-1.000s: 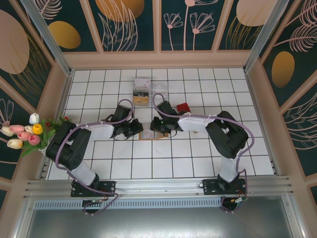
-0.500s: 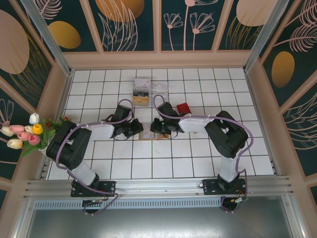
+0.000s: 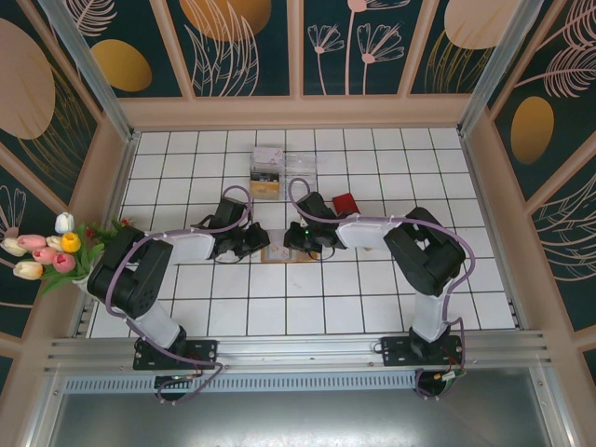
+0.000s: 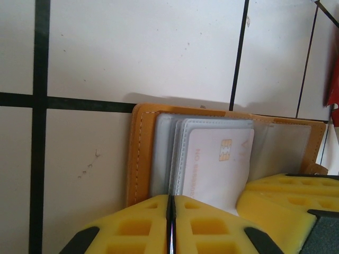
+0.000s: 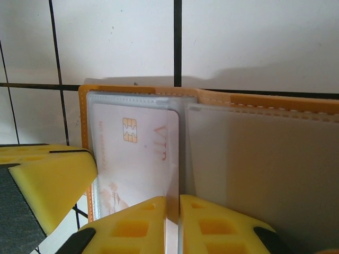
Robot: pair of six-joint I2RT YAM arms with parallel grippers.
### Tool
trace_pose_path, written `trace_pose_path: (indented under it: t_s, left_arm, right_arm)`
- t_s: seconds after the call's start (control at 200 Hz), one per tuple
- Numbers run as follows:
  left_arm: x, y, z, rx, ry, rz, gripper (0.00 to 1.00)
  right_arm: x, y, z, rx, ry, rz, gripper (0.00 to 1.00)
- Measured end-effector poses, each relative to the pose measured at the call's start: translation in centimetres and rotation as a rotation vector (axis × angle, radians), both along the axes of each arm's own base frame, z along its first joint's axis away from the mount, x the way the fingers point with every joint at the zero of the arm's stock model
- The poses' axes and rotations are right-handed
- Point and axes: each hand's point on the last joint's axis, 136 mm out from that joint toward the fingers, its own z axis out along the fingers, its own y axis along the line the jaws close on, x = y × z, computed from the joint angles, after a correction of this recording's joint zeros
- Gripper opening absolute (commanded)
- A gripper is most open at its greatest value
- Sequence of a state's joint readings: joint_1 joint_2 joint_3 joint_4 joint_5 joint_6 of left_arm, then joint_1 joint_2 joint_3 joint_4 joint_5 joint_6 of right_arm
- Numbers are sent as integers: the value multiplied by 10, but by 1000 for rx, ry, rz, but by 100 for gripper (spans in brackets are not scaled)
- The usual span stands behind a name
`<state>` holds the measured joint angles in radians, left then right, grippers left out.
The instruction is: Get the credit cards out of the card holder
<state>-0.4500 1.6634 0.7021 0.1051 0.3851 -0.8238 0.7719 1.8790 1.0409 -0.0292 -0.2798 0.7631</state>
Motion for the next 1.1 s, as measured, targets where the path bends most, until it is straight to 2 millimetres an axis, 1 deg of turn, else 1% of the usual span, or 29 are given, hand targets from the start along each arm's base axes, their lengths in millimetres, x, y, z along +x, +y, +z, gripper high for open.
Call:
trace_pose_path:
  t_s: [0.32,0.48,0.656,0.786,0.866,1.016,1.101]
  left_arm:
    - [0,0,-1,2,-2,2,13]
    - [0,1,-1,3,-3,2,9]
    - [0,1,-1,2,-3,2,8]
    - [0,1,0,2,-4,2,8]
    - [0,0,0,1,-4,2,9]
    - [0,0,0,1,-6,2,10]
    - [0,1,2,1,-9,-1,11]
  right_arm:
    - [0,-1,-1,-2,-2,0,12]
    - [0,-4,-1,0,-6,-1,12]
    - [-1,-10,-2,20,-8,-7,12]
    - [0,-11,-2,43,-7,-3,13]
    - [-1,-10,-1,48,-7,-2,16]
    - [-1,-10,-2,53,-4,0,26]
    - [-2,-9,-1,63,-3,3,28]
